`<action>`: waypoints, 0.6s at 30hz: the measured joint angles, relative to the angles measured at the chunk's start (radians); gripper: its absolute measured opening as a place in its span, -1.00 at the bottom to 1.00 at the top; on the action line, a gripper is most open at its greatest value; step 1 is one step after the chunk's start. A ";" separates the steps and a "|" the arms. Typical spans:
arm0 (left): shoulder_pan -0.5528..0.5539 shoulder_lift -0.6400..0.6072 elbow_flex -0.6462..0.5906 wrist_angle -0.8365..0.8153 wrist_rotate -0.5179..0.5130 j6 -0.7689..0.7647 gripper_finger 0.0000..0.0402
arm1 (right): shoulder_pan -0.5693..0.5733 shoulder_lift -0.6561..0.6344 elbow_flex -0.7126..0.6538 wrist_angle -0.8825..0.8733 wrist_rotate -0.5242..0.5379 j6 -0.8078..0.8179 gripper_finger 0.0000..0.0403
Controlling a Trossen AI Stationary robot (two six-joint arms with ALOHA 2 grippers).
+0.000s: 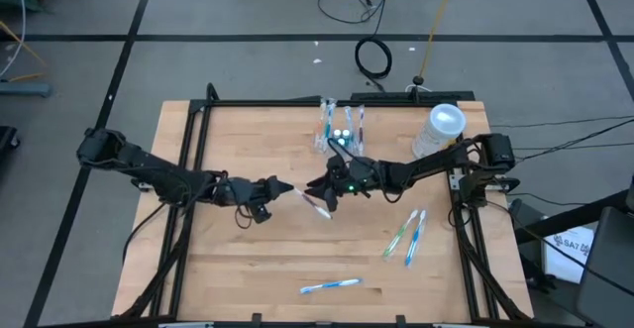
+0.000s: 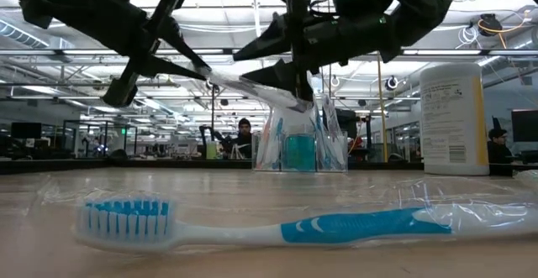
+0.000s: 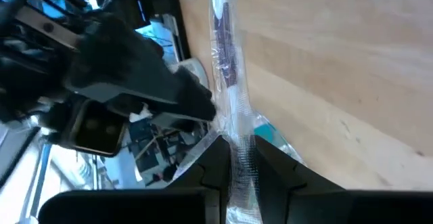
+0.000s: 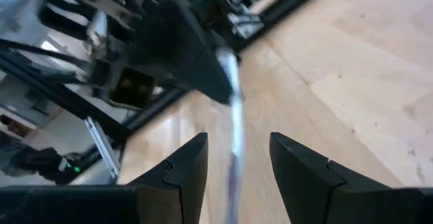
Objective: Pick & Place toothbrushing station
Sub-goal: Put the purple toothbrush into the left section of the transparent organizer
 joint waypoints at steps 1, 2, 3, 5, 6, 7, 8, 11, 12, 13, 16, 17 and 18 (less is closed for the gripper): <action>0.009 0.000 0.000 0.001 0.010 0.011 -0.76 | 0.000 0.000 0.000 0.009 0.001 0.000 -0.25; 0.019 0.000 0.000 0.001 0.021 0.027 -0.76 | 0.002 0.001 0.001 0.011 0.002 -0.001 -0.25; 0.027 0.000 0.000 0.001 0.034 0.047 -0.76 | 0.005 0.002 0.000 0.011 0.002 -0.002 -0.25; 0.044 0.000 0.000 0.010 0.063 0.087 -0.76 | 0.007 0.003 0.000 0.012 0.002 -0.001 -0.25; 0.053 0.000 0.000 0.023 0.074 0.104 -0.76 | 0.008 0.002 0.000 0.013 0.000 0.001 -0.25; 0.060 0.000 0.000 0.039 0.079 0.117 -0.76 | 0.008 0.001 0.000 0.013 0.000 0.002 -0.25; 0.066 0.000 0.000 0.057 0.085 0.131 -0.76 | 0.008 0.001 0.000 0.013 0.001 0.002 -0.25; 0.087 0.000 0.000 0.115 0.092 0.169 -0.76 | 0.007 0.002 0.000 0.008 0.003 -0.003 -0.25; 0.094 0.000 0.000 0.134 0.093 0.181 -0.76 | 0.007 0.002 0.000 0.009 0.003 -0.005 -0.25; 0.100 0.000 0.000 0.146 0.095 0.192 -0.76 | 0.007 0.002 0.000 0.009 0.003 -0.007 -0.25; 0.116 0.000 0.000 0.162 0.094 0.209 -0.76 | 0.006 0.002 0.000 0.008 0.002 -0.035 -0.25; 0.119 0.000 0.000 0.161 0.094 0.212 -0.76 | 0.004 0.002 0.000 0.009 0.002 -0.045 -0.25; 0.123 0.000 0.000 0.158 0.094 0.216 -0.76 | 0.001 0.002 0.000 0.009 0.002 -0.055 -0.25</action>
